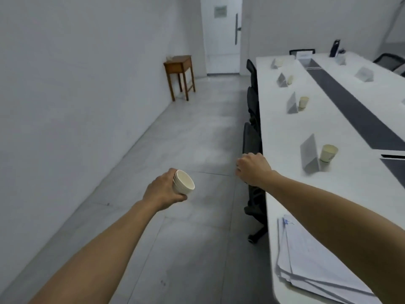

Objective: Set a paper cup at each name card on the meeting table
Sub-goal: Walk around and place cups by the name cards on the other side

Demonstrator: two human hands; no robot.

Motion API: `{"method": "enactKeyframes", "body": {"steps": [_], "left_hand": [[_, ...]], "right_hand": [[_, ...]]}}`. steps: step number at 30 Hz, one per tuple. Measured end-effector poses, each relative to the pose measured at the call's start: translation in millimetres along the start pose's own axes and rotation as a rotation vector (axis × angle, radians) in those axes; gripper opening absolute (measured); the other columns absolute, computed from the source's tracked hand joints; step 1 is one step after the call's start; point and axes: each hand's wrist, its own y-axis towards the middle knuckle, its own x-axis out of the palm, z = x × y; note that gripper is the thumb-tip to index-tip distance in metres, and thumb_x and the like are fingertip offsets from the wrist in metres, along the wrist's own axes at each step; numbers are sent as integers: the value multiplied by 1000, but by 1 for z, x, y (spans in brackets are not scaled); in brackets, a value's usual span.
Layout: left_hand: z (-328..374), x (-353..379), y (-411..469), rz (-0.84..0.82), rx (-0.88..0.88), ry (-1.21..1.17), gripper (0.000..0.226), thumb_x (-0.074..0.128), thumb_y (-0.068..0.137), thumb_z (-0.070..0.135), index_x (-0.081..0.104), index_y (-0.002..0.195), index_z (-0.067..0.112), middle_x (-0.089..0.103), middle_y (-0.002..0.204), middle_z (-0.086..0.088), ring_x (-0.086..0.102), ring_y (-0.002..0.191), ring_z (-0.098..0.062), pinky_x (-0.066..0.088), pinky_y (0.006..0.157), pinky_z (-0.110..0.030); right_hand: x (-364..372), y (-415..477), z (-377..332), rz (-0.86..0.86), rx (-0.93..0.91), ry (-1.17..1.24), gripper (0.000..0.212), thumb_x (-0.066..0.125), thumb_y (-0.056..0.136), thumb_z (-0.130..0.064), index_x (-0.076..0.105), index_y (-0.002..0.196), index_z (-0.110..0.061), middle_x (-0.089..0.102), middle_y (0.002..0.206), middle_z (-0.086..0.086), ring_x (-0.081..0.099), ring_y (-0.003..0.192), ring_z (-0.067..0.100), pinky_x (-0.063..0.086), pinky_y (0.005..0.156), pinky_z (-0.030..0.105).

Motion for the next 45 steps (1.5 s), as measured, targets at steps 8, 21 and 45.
{"method": "enactKeyframes", "body": {"steps": [8, 21, 45], "left_hand": [[-73, -42, 106, 57, -12, 12, 73, 85, 62, 43, 46, 122, 26, 62, 110, 3, 59, 98, -23, 52, 80, -38], [-176, -118, 358, 97, -92, -50, 73, 86, 60, 44, 49, 120, 24, 64, 111, 0, 60, 99, -23, 52, 83, -40], [-268, -136, 982, -45, 164, -74, 75, 86, 60, 46, 46, 120, 24, 62, 111, 0, 58, 99, -22, 52, 83, -40]], "right_hand": [[4, 149, -42, 11, -73, -17, 28, 47, 97, -29, 65, 103, -8, 65, 105, 12, 64, 95, 33, 44, 81, 39], [3, 441, -43, 41, -48, -1, 35, 45, 100, -32, 58, 123, -8, 62, 116, 15, 63, 101, 35, 45, 74, 37], [87, 957, 87, -31, 246, 3, 36, 50, 97, -32, 57, 127, -13, 62, 121, 12, 63, 104, 34, 50, 79, 39]]}}
